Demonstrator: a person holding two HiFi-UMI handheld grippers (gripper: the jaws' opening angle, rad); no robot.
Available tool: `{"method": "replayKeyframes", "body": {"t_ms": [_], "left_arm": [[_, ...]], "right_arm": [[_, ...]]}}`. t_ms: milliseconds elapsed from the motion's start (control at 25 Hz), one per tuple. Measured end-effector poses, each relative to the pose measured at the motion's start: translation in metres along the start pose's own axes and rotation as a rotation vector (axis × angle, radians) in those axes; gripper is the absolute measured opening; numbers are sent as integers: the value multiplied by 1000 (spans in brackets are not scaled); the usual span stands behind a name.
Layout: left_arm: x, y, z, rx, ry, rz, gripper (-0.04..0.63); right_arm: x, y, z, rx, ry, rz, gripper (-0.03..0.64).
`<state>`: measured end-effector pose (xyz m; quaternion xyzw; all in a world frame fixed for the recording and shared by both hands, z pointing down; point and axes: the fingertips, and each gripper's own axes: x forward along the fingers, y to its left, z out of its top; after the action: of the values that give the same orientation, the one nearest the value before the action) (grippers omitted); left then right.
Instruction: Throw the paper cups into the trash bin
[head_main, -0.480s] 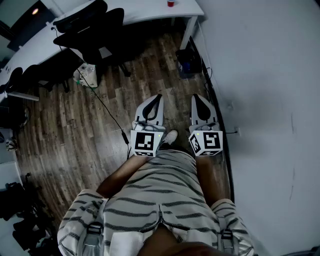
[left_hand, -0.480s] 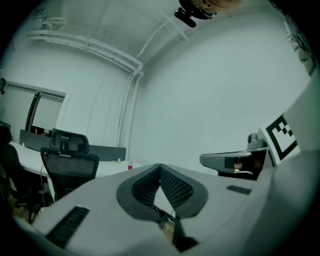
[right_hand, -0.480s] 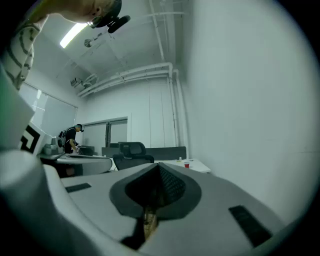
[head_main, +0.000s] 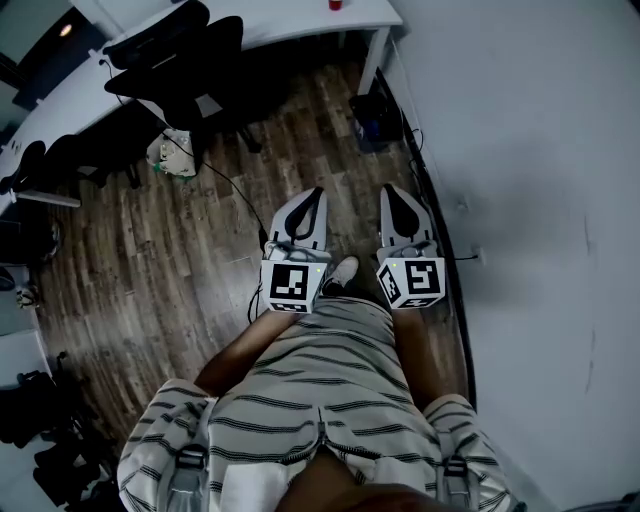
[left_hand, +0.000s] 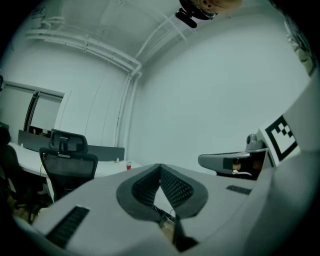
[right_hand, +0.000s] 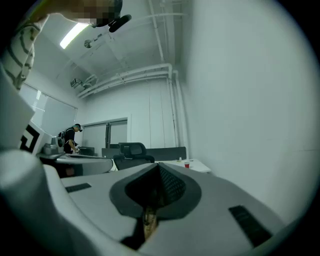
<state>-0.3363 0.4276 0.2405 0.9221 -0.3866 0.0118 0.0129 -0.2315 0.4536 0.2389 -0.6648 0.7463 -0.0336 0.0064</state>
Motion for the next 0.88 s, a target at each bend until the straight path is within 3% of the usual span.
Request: {"method": "replayKeyframes", "body": {"t_ms": [400,880], "left_arm": [[31,-2,-9,10,28,-4,23],[100,-3,-9,37,32,66,23]], "right_arm": [[16,-22,0,21,-26,21,9],[57,-72,6,17,-51,110,9]]}}
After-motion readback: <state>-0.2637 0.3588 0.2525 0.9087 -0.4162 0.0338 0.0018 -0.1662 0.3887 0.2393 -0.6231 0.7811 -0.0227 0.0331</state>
